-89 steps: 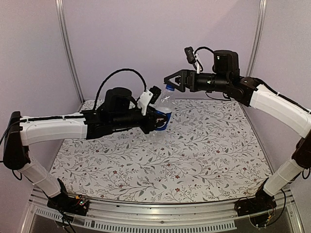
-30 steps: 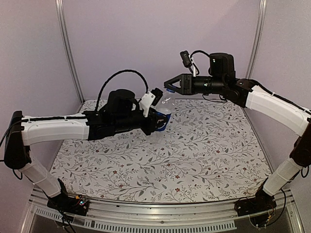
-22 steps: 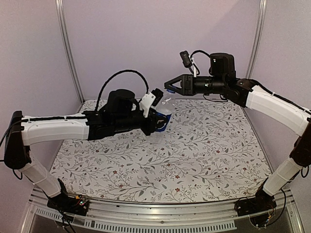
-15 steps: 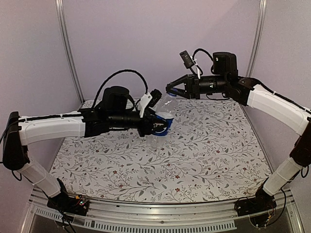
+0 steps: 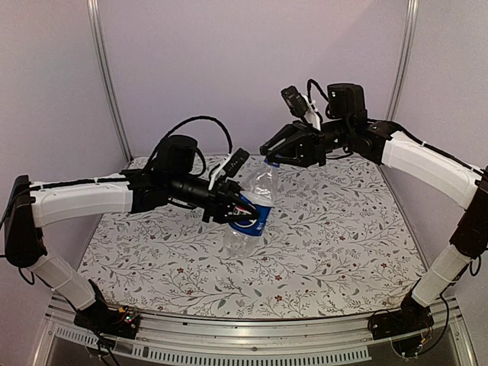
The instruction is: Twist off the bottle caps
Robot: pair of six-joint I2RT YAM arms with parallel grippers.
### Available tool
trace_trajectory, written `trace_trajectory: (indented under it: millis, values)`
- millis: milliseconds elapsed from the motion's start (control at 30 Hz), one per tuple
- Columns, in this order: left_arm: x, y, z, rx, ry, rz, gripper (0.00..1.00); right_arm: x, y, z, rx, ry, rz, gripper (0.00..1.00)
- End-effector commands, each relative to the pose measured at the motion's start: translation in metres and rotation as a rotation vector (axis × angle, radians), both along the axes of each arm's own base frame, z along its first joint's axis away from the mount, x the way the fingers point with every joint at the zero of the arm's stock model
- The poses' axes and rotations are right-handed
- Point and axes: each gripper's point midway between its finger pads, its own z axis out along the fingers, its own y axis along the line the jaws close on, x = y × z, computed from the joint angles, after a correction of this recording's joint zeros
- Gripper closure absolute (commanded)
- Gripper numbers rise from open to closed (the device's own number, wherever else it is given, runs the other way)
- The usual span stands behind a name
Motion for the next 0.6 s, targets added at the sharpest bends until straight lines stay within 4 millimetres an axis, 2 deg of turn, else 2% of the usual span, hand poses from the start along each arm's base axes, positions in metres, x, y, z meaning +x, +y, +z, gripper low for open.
trace_trajectory:
  millis: [0, 167, 367, 433, 567]
  values:
    - [-0.001, 0.007, 0.024, -0.070, -0.056, -0.022, 0.72, 0.013, -0.002, 0.001, -0.007, -0.006, -0.042, 0.67]
    - [0.015, 0.006, 0.013, -0.023, -0.067, 0.065, 0.72, 0.024, -0.002, 0.007, -0.023, -0.005, -0.143, 0.37]
    - [0.036, 0.006, 0.005, 0.016, -0.085, 0.182, 0.72, 0.032, -0.006, 0.015, -0.031, 0.010, -0.241, 0.10]
    - [0.047, 0.007, 0.004, 0.029, -0.092, 0.248, 0.72, 0.039, -0.007, 0.018, -0.037, 0.027, -0.300, 0.05]
    - [0.068, 0.011, 0.000, 0.061, -0.107, 0.379, 0.71, 0.065, -0.014, 0.026, -0.046, 0.045, -0.502, 0.03]
